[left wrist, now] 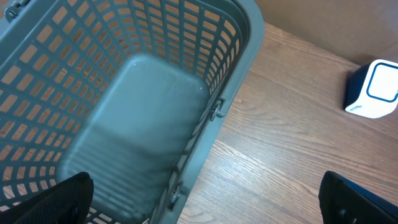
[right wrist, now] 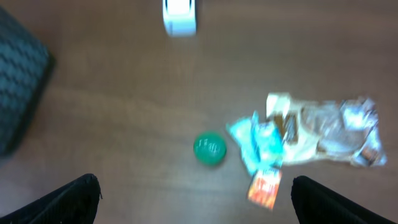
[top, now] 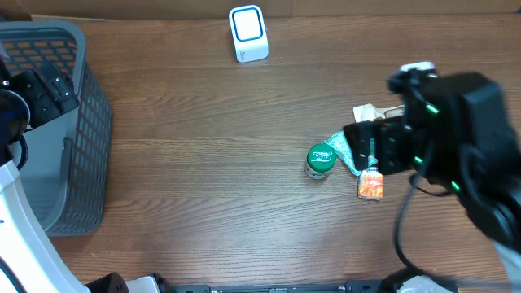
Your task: Scan the item barcode
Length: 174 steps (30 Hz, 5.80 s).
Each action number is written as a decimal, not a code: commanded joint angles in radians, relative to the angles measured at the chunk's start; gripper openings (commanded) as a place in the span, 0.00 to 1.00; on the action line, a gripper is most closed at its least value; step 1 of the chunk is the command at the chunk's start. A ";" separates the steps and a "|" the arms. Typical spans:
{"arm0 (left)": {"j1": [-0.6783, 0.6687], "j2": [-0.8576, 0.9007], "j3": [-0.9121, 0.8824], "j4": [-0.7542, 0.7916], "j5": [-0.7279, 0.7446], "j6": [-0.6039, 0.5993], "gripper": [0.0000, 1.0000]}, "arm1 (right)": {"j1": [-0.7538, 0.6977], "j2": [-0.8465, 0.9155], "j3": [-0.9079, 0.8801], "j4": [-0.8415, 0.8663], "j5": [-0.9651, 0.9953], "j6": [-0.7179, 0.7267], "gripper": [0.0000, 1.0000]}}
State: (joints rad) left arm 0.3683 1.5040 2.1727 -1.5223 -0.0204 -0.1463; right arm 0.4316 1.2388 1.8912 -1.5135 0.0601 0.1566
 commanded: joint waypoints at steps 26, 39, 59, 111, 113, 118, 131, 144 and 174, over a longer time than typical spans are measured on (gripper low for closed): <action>0.004 0.002 0.007 0.003 -0.006 0.016 0.99 | -0.417 -1.057 -1.569 1.347 -0.186 -0.078 1.00; 0.004 0.002 0.007 0.003 -0.006 0.016 1.00 | -0.417 -1.237 -1.841 1.365 -0.175 -0.078 1.00; 0.004 0.002 0.007 0.003 -0.006 0.016 1.00 | -0.419 -1.236 -1.883 1.442 -0.163 -0.079 1.00; -0.135 -1.168 -1.397 0.776 0.048 -0.022 1.00 | -0.419 -1.236 -1.883 1.442 -0.163 -0.079 1.00; -0.150 -1.246 -1.530 0.945 0.083 -0.022 1.00 | -0.419 -1.236 -1.883 1.442 -0.163 -0.079 1.00; -0.183 -1.393 -1.800 1.245 0.106 -0.014 1.00 | -0.419 -1.236 -1.883 1.442 -0.163 -0.079 1.00; -0.194 -1.500 -2.163 1.435 0.099 0.143 1.00 | -0.419 -1.236 -1.883 1.442 -0.163 -0.079 1.00; -0.191 -1.500 -2.167 1.451 0.099 0.079 1.00 | -0.419 -1.236 -1.883 1.442 -0.163 -0.079 1.00; -0.191 -1.500 -2.167 1.451 0.099 0.079 1.00 | -0.419 -1.236 -1.883 1.442 -0.163 -0.079 1.00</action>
State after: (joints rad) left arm 0.1825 0.0158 0.0128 -0.0746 0.0750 -0.0525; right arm 0.0193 0.0128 0.0189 -0.0757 -0.1047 0.0811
